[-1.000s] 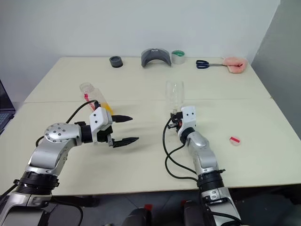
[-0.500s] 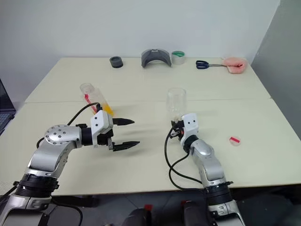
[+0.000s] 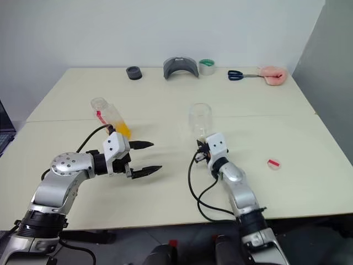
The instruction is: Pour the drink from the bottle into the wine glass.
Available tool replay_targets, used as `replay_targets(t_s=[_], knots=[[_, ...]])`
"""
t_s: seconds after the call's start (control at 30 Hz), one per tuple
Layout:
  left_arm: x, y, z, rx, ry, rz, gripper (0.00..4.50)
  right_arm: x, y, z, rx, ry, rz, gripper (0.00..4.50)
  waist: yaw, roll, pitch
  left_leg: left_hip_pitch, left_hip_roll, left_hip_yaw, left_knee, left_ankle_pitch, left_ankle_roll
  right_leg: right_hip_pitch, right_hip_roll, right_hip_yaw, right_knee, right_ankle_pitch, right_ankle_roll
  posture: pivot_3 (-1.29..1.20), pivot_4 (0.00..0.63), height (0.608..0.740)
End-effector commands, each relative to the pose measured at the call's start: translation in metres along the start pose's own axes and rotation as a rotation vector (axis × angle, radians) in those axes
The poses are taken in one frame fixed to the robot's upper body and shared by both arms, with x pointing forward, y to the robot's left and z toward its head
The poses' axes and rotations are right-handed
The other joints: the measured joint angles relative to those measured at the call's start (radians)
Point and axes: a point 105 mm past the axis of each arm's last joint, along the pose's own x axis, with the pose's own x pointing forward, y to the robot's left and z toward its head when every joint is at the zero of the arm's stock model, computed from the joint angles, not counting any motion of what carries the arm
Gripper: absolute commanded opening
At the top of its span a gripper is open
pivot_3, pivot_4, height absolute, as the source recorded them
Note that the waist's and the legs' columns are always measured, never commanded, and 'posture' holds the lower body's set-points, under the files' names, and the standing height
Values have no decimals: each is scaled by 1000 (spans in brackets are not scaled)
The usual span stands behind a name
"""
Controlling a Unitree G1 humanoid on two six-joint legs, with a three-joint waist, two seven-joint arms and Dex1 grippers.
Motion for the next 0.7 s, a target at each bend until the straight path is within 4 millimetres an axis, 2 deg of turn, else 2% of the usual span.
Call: replay_targets(t_s=[0.03, 0.17, 0.5, 0.53, 0.6, 0.7], knots=[[-8, 13, 17, -9, -62, 102, 4500, 19, 13, 15, -57, -64, 58, 165, -2, 0, 1, 0, 0, 0, -1, 0, 0, 0, 0, 0, 0, 0, 0, 0, 150, 740], [-13, 15, 22, -43, -72, 150, 4500, 35, 21, 7, -39, -34, 103, 165, -4, 0, 1, 0, 0, 0, -1, 0, 0, -1, -1, 1, 0, 0, 0, 0, 150, 740], [-21, 20, 44, -76, -144, 255, 4500, 40, 27, -2, 18, -13, 174, 165, -5, 0, 1, 1, 0, -2, -1, 0, 0, 0, -1, 1, 0, 0, 0, 0, 150, 740], [-21, 19, 47, -75, -152, 258, 4500, 40, 27, -2, 22, -14, 174, 883, -5, 0, 1, 1, 0, -2, -1, 0, 0, 0, -1, 1, 0, 0, 0, 0, 150, 740], [-20, 18, 51, -78, -164, 261, 4500, 40, 28, -2, 26, -15, 176, 1456, -5, 0, 2, 1, 0, -3, -1, 0, 0, 0, -1, 1, 0, 0, 0, 0, 150, 740], [-19, 18, 60, -84, -193, 273, 4500, 41, 29, -1, 27, -16, 186, 2556, -4, 0, 2, 1, -1, -3, -1, 0, 0, 0, -1, 1, 0, 0, 0, 0, 150, 740]])
